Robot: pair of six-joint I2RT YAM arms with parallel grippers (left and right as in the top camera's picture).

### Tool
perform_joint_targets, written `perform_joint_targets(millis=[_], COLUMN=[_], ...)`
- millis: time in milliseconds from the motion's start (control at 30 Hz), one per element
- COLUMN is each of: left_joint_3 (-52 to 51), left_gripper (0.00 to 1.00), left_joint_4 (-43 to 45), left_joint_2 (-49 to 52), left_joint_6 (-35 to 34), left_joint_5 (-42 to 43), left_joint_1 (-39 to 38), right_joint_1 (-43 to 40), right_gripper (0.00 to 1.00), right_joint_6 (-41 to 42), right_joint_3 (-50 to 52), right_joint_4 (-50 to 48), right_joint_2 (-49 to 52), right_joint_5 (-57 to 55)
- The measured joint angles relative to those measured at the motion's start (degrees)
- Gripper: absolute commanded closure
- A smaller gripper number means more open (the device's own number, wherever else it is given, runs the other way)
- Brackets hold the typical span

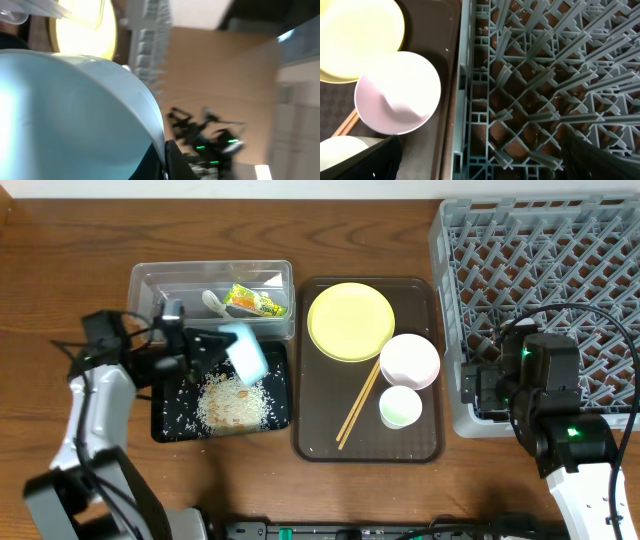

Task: Sort waste into correct bins and load items into the dishwasher rack
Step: 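Carry the empty blue bowl back onto the brown tray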

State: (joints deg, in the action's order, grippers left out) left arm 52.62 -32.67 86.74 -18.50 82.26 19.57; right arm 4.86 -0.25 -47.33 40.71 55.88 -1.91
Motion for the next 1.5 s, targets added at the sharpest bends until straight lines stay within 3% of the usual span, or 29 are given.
perform_joint_targets(millis=[267, 467, 633, 867, 933, 1033, 1100, 1500], left_joint_3=[0.00, 0.02, 0.02, 0.02, 0.02, 0.07, 0.26, 3.69], left_gripper=[0.94, 0.94, 0.93, 0.92, 0.83, 0.59, 0.50, 0.50], left_joint_4=[0.94, 5.18, 7.34, 11.04, 11.69, 12.13, 12.02, 15.93], left_joint_2=[-10.43, -10.10, -6.60, 1.27, 2.14, 1.97, 1.86, -3.96], left_joint_6=[0.85, 2.10, 2.34, 2.49, 2.62, 3.13, 3.19, 3.17], left_joint_5=[-29.24, -50.51, -62.86, -68.46, -69.09, -69.46, -69.77, -68.96], left_joint_1=[-21.22, -41.33, -52.96, -59.80, -60.43, -60.85, -60.92, -61.86], right_joint_1=[0.00, 0.00, 0.00, 0.00, 0.00, 0.00, 0.00, 0.00], right_gripper=[0.01, 0.01, 0.01, 0.01, 0.01, 0.01, 0.01, 0.01], right_joint_6=[0.00, 0.00, 0.00, 0.00, 0.00, 0.00, 0.00, 0.00], right_joint_3=[-0.02, -0.02, -0.04, -0.11, -0.11, -0.11, -0.11, -0.11], right_joint_4=[0.00, 0.02, 0.07, 0.11, 0.13, 0.17, 0.22, 0.22], right_joint_2=[0.00, 0.00, 0.00, 0.00, 0.00, 0.00, 0.00, 0.00], right_joint_5=[0.00, 0.00, 0.00, 0.00, 0.00, 0.00, 0.00, 0.00])
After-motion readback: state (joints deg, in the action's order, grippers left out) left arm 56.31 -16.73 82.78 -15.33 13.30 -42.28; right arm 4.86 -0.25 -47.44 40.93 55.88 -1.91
